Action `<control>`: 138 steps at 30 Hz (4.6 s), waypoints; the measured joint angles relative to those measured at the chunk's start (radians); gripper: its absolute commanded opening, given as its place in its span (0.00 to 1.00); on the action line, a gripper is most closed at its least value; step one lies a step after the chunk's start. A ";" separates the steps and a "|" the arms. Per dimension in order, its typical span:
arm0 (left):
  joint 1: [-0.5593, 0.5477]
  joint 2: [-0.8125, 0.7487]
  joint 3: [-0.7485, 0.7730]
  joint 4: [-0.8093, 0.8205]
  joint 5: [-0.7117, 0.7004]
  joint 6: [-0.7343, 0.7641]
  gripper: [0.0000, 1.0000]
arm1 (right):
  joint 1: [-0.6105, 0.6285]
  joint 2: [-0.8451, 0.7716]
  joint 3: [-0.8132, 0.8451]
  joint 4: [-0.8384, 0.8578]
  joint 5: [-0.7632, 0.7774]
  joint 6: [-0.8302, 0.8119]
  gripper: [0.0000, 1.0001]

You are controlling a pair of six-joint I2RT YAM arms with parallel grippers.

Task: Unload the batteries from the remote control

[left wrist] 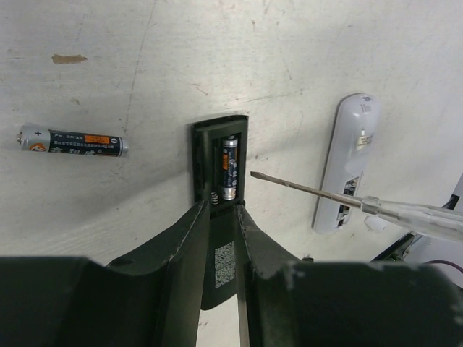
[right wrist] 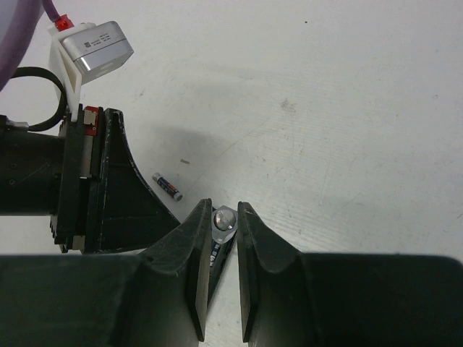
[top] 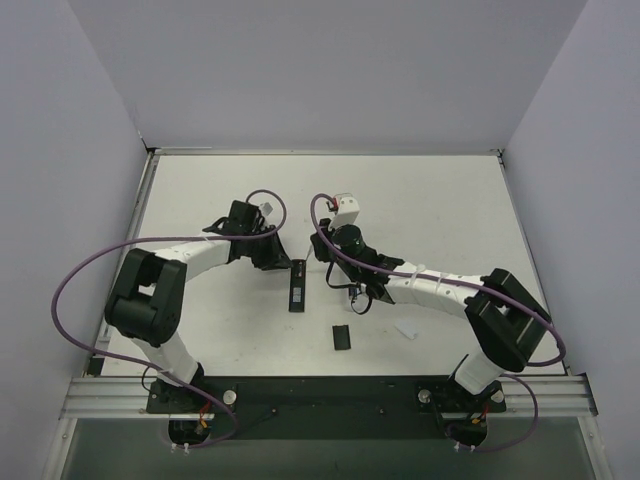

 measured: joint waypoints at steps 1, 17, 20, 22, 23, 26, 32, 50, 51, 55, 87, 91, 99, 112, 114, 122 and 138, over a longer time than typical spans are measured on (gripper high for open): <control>0.000 0.013 0.000 0.000 0.000 0.000 0.30 | 0.002 0.005 0.000 0.000 0.000 0.001 0.00; 0.000 0.080 -0.015 0.016 0.022 -0.006 0.27 | 0.018 0.041 0.002 0.024 0.029 0.012 0.00; 0.000 0.085 -0.019 0.023 0.025 -0.009 0.27 | 0.023 0.046 0.002 0.036 0.036 0.012 0.00; 0.000 0.090 -0.020 0.024 0.027 -0.011 0.27 | 0.024 0.047 0.002 0.039 0.040 0.012 0.00; 0.000 0.093 -0.020 0.026 0.028 -0.011 0.27 | 0.025 0.048 0.002 0.039 0.040 0.012 0.00; 0.001 0.093 -0.020 0.028 0.032 -0.011 0.26 | 0.026 0.048 0.002 0.040 0.041 0.012 0.00; 0.001 0.095 -0.020 0.029 0.032 -0.012 0.26 | 0.026 0.048 0.003 0.039 0.040 0.010 0.00; 0.001 0.097 -0.020 0.031 0.032 -0.015 0.26 | 0.027 0.047 0.011 0.030 0.040 -0.008 0.00; 0.002 0.097 -0.020 0.030 0.032 -0.015 0.26 | 0.027 0.047 0.012 0.030 0.040 -0.009 0.00; 0.002 0.097 -0.020 0.030 0.034 -0.015 0.26 | 0.027 0.047 0.012 0.030 0.040 -0.011 0.00; 0.008 0.108 -0.020 0.045 0.057 -0.024 0.26 | 0.056 0.055 0.010 0.046 0.080 -0.043 0.00; 0.008 0.109 -0.020 0.045 0.058 -0.030 0.26 | 0.074 0.060 0.010 0.056 0.104 -0.072 0.00; 0.008 0.109 -0.020 0.045 0.058 -0.037 0.26 | 0.086 0.066 0.010 0.072 0.130 -0.099 0.00; 0.008 0.109 -0.020 0.048 0.060 -0.038 0.27 | 0.086 0.066 0.008 0.068 0.138 -0.118 0.00; 0.008 0.110 -0.021 0.049 0.063 -0.039 0.26 | 0.086 0.066 0.001 0.079 0.137 -0.119 0.00; 0.014 0.114 -0.032 0.074 0.081 -0.051 0.26 | 0.085 0.066 -0.036 0.142 0.137 -0.083 0.00; 0.024 0.126 -0.036 0.090 0.108 -0.063 0.25 | -0.056 0.068 -0.170 0.320 0.005 0.151 0.00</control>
